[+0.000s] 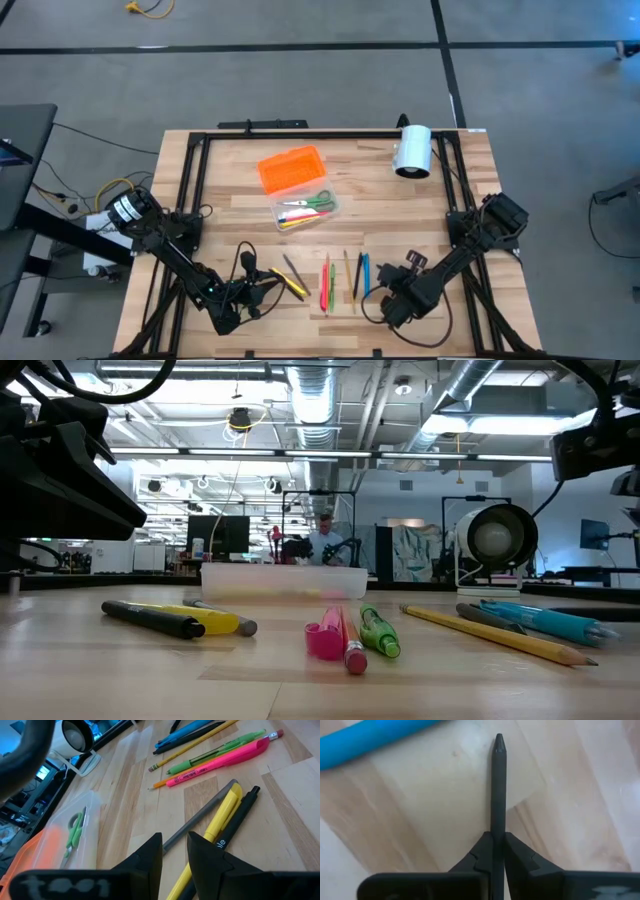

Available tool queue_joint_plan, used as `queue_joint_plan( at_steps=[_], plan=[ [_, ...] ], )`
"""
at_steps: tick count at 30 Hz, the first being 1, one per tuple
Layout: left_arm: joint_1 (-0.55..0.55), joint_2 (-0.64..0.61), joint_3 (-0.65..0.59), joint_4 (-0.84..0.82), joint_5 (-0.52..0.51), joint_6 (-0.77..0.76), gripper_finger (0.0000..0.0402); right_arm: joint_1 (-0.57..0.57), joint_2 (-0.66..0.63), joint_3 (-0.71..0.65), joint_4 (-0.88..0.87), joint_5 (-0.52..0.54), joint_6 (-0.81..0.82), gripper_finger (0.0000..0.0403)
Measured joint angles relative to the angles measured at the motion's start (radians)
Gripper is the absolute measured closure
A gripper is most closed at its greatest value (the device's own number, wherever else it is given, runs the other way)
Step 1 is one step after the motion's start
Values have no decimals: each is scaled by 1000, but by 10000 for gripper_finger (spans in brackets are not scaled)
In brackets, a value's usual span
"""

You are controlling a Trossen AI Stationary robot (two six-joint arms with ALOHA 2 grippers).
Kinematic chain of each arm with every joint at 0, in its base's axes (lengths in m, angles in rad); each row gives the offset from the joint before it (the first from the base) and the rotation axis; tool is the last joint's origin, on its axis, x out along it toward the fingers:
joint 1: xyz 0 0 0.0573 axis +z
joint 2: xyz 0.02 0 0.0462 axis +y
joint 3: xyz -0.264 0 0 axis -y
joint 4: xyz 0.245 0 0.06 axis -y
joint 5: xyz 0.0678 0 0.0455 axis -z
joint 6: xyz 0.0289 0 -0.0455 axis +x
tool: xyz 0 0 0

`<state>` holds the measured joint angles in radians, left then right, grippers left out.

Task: Pick & place school supplies into a supply box
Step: Put the right black pen into the supply box

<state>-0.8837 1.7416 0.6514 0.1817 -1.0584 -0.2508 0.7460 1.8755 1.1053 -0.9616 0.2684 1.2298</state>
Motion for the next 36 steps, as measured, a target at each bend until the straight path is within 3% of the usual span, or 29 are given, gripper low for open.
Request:
queue_joint_plan(
  at_steps=[25, 36],
  plan=[
    [0, 0, 0, 0, 0, 0, 319, 0, -4, 6, -28, 16, 0, 386],
    [0, 0, 0, 0, 0, 0, 319, 0, -6, 163, -191, 87, -69, 382]
  ],
)
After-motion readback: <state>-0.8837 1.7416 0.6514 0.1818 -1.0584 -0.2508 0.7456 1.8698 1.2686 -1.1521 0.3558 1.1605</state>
